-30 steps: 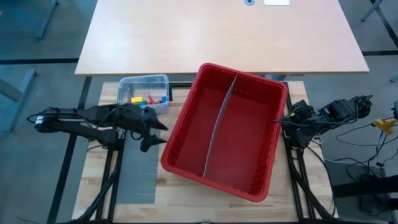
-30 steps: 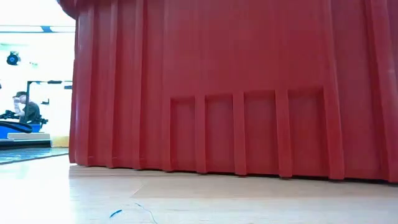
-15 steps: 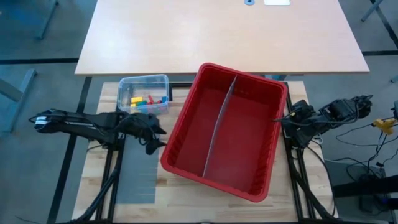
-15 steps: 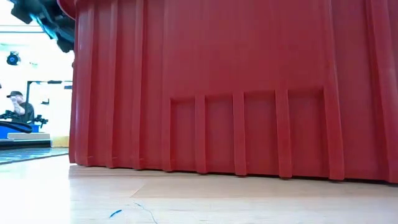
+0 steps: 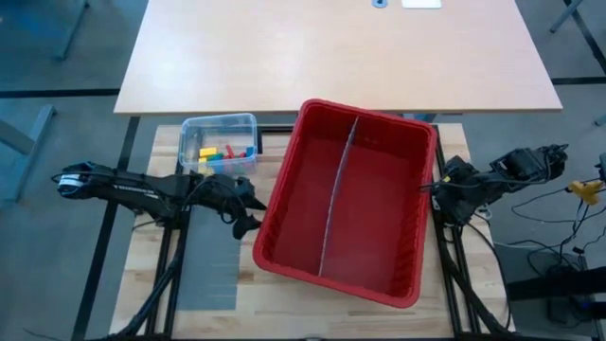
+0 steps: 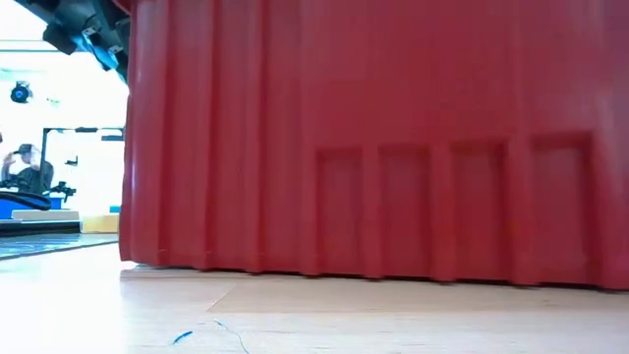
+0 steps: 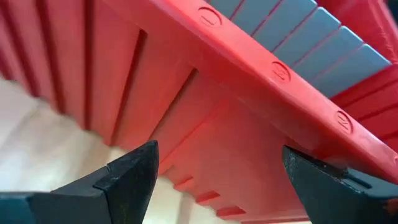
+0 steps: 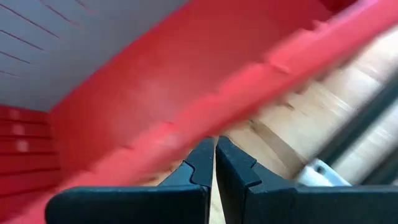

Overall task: Sort blocks
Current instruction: Insert the bin divider into the red bin

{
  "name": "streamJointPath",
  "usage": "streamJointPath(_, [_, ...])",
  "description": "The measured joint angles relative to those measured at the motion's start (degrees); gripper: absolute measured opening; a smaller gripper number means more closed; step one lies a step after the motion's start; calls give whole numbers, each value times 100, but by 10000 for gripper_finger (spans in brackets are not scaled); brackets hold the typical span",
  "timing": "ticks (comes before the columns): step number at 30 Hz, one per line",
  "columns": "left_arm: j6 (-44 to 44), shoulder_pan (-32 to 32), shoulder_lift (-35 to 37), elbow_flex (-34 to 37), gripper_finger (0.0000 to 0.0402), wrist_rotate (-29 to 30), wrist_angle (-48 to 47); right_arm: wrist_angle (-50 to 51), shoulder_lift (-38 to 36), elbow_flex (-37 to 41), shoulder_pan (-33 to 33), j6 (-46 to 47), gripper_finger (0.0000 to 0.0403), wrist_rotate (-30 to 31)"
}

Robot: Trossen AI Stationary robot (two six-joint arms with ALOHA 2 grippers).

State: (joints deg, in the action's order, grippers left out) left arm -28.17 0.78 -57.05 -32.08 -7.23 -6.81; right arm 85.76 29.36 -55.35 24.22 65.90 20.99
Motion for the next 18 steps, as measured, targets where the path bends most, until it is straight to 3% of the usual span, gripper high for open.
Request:
streamJointPath(10, [73, 280, -896, -473, 313, -276, 539, -265, -6, -292, 0, -145, 0, 1583])
streamJointPath(18, [491, 427, -1622, -1192, 313, -354, 658, -278, -6, -308, 0, -105, 0, 1956])
